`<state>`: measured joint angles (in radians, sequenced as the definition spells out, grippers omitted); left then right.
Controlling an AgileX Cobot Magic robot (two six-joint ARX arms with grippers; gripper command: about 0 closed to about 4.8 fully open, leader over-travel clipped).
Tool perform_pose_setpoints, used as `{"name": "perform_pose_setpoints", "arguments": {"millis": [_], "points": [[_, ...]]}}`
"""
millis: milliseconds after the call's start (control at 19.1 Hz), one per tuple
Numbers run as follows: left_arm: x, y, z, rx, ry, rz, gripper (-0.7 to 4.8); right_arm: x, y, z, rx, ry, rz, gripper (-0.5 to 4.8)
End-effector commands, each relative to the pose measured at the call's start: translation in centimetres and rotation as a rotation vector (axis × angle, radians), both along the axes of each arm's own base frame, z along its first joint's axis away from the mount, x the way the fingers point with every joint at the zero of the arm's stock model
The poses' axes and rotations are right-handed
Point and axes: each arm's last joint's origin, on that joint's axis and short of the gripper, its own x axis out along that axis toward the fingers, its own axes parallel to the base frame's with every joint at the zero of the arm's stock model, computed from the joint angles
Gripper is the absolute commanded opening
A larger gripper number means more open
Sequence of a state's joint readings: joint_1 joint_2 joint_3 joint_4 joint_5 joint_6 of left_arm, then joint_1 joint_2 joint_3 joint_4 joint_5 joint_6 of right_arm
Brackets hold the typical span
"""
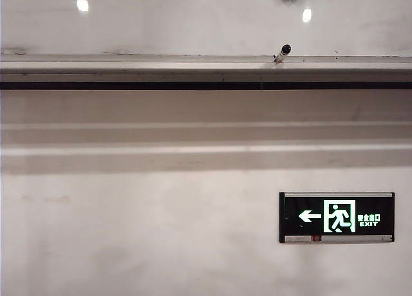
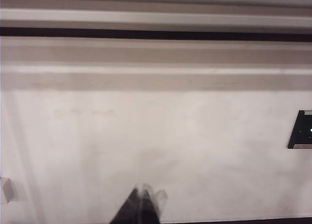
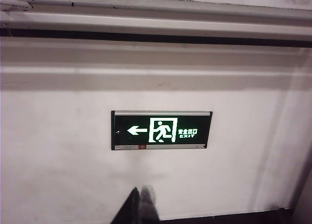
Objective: Take a marker from the whiteboard tray, write "Hi!" on the whiteboard, and then put the marker back vertically into the whiteboard tray.
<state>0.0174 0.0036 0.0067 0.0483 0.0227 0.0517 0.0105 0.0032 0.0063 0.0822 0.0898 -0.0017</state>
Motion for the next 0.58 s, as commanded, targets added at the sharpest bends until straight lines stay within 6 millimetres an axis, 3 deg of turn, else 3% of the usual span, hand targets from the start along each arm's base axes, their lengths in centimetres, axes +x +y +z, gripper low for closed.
{"name": "perform_pose_setpoints", "arguments": {"millis": [52,366,575], "points": [[0.0,0.0,0.1,0.0,-0.014,0.004,-0.06,0.0,0.0,0.2,0.002,-0.015,-0.005,-0.05],[0.0,0.0,0.2,0.0,-0.016,0.004,-0.06,-0.1,0.0,0.4,0.002,-0.02,-0.003,-0.05],[-0.3,0.1,1.3,-0.048,-0.039,0.018,-0.06,-0.6,0.0,2.5,0.008,-0.06,0.0,-0.05]]}}
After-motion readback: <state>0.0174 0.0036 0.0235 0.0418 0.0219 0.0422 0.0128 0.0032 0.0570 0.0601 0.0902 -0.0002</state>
